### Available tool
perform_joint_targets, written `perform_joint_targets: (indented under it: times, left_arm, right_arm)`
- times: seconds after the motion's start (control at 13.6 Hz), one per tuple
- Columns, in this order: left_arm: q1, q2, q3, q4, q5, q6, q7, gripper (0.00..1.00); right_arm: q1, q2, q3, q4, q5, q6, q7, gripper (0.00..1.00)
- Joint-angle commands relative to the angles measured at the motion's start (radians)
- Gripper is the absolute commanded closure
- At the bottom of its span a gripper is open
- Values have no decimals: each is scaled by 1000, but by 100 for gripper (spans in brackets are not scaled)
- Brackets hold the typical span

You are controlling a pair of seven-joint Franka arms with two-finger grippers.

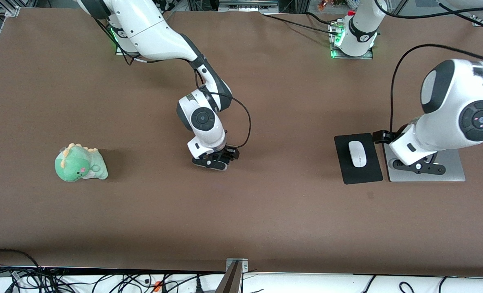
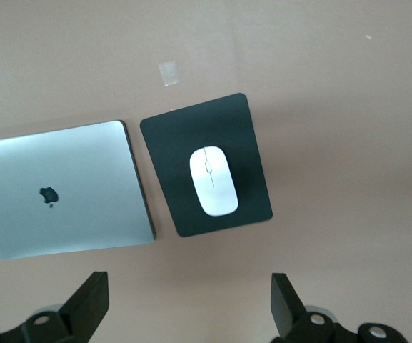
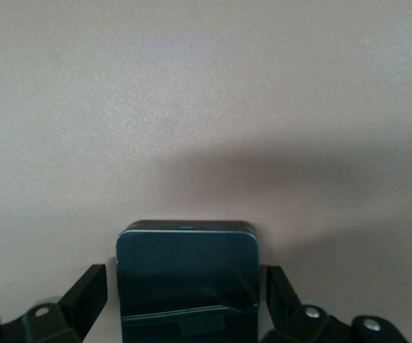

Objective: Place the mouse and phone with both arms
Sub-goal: 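Carry the phone toward the plush while the left gripper returns to rest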

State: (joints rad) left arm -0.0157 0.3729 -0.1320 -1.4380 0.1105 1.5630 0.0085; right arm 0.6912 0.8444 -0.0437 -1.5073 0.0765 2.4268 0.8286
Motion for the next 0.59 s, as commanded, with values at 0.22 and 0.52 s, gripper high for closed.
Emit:
perform_joint_targets:
  times: [0.22, 0.52]
  left_arm:
    - [16, 23, 11, 166, -2, -63, 76, 0]
    - [-45, -125, 52, 52, -26, -20, 73, 0]
  right_arm:
    - [14, 18, -13, 16, -26, 6, 6, 62]
    - [-22, 10, -15, 62, -20, -87, -41, 84]
